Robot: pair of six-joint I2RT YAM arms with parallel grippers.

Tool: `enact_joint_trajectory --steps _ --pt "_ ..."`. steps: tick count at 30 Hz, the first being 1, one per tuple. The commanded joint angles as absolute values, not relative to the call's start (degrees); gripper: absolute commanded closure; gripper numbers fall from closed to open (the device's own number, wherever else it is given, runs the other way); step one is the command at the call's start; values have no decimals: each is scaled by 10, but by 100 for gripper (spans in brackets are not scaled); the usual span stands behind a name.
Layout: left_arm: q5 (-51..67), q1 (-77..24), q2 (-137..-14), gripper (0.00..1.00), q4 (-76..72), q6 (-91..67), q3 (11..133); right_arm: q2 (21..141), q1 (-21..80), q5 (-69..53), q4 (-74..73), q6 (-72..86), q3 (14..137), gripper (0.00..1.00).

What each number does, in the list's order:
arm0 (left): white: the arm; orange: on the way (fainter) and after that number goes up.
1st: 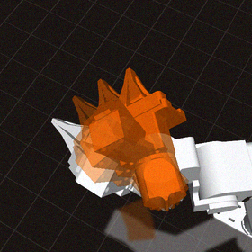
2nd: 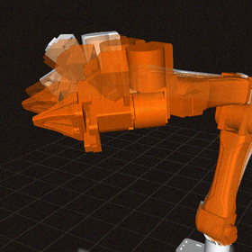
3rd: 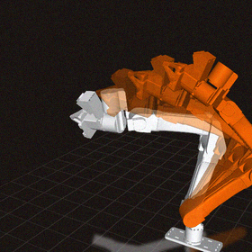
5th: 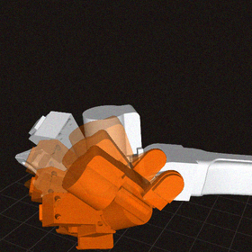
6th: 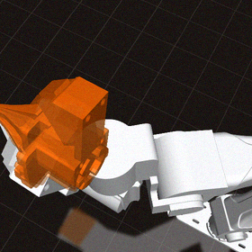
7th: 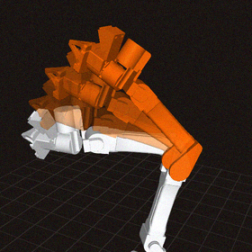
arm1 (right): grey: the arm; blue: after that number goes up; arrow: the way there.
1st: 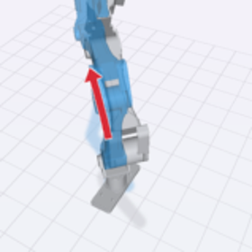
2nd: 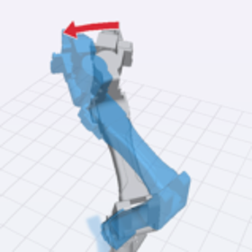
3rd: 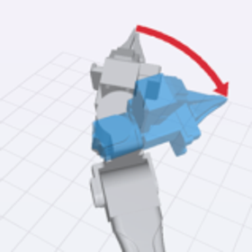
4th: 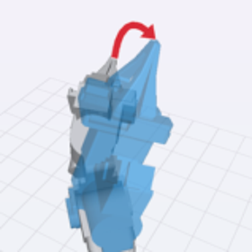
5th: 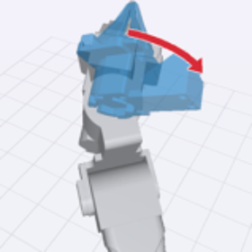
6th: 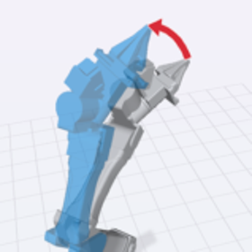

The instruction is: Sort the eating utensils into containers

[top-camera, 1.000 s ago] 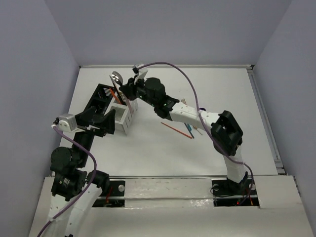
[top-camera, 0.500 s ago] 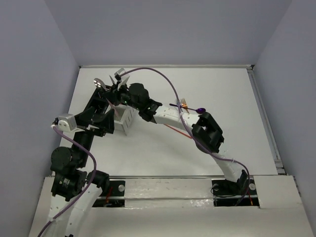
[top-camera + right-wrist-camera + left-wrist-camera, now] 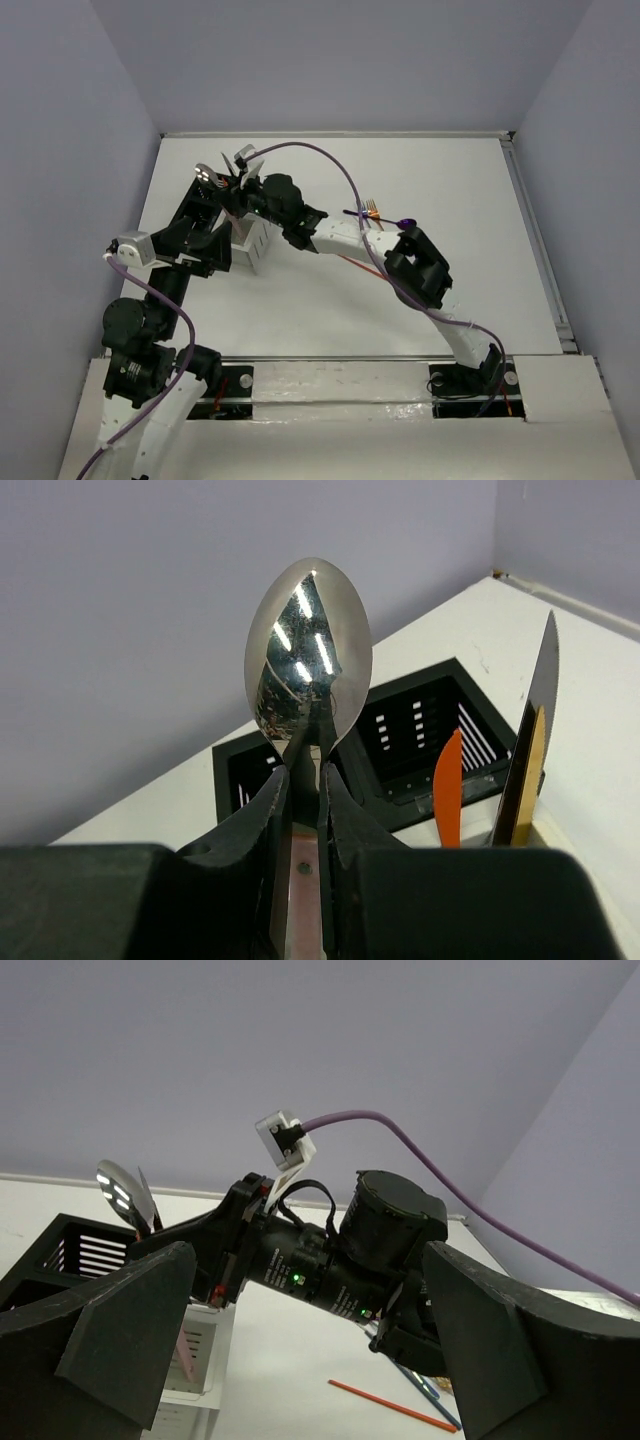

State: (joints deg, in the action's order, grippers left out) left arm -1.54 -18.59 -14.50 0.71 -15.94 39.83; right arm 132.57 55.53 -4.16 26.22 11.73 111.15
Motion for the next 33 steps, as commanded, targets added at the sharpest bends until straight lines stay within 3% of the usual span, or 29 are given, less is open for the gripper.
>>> enact_joint_trajectory --steps 1,8,16,24,29,33 --pt "-6 -182 -142 1 -18 -162 404 1298 556 -56 327 107 1075 88" --pt "-4 -182 -145 1 -19 -161 403 1257 562 -57 345 109 1024 67" --pt "-5 -182 -149 1 -20 -159 403 1209 562 -54 313 115 1000 53" --pt "-5 -182 -155 1 -18 -160 402 1075 562 21 270 113 845 55" --pt "1 -182 -154 1 -23 -162 400 979 555 101 134 114 745 59" --pt "18 -182 -152 1 -25 -163 399 892 492 106 21 169 657 61"
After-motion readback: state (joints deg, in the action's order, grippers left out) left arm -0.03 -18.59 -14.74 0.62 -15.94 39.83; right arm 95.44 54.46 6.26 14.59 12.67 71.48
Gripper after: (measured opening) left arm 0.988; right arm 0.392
